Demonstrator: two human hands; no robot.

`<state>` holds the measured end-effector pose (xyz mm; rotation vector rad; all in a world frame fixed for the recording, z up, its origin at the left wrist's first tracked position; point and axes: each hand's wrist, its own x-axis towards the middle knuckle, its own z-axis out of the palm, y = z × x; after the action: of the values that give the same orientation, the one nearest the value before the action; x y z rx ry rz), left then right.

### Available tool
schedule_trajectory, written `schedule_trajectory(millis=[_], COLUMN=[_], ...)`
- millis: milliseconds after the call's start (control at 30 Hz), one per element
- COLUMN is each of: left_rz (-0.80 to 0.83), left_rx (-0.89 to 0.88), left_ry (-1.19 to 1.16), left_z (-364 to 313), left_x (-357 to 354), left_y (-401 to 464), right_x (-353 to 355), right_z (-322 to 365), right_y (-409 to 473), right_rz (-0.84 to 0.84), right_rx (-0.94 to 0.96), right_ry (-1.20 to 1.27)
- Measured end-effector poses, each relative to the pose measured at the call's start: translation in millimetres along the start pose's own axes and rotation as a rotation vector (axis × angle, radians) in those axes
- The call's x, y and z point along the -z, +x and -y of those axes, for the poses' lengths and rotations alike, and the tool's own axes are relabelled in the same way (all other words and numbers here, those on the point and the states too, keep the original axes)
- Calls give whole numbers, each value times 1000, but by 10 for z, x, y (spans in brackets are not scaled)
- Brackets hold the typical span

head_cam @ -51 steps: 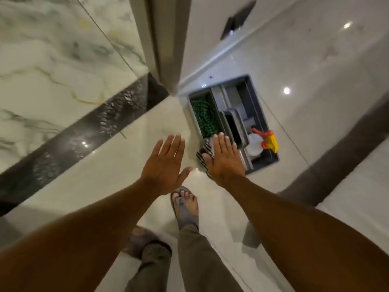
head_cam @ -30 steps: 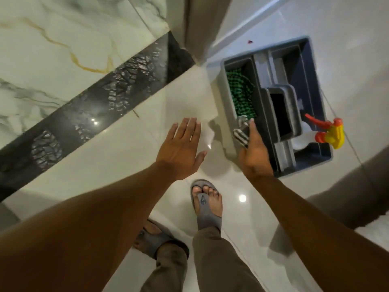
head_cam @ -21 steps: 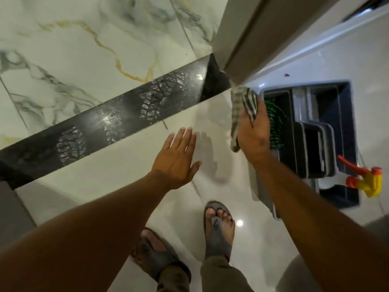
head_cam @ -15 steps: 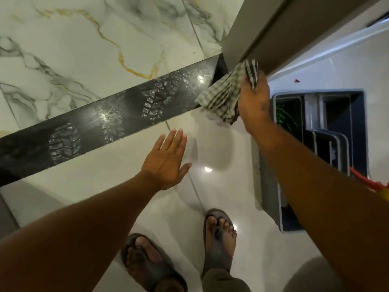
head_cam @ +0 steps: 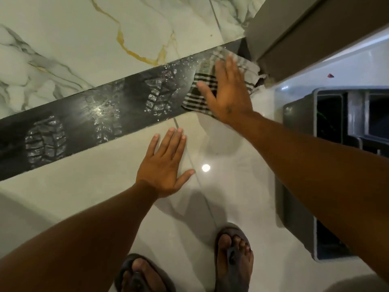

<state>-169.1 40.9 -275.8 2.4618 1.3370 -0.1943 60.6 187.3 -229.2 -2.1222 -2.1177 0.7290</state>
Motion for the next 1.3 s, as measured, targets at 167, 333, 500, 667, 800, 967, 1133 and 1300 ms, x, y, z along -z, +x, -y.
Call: schedule_trajectory(millis=[167,333,500,667,800,967,1133,1300], left_rz=[-129,-129,-146,-190,-164,-163,-191,-169], left_rx=[-21,-9,-41,-24,-15,-28,-18,-15], left_ry=[-19,-26,1,-46,-29,-17,30,37], left_z=[55,-6,41,-53,15,41,18,14], left_x=[-111,-116,-100,-121,-144,-109,-111,-72], left_y=[20,-175,-305,144,55,1,19,16], right_x=[-247,-415,-385,-147,-183,-144,-220,-184], right_z=[157,260,-272,142,-432,-289,86,-62], right_y=[478,260,-46,853,174,359,714,401], right_rz=[-122,-42,-70,-141,-74,-190,-247,-256], right_rx=[-260,137,34,-92,218,-155,-309,-258], right_ry=[-156,-284,-213,-256,-320,-208,-107,-135])
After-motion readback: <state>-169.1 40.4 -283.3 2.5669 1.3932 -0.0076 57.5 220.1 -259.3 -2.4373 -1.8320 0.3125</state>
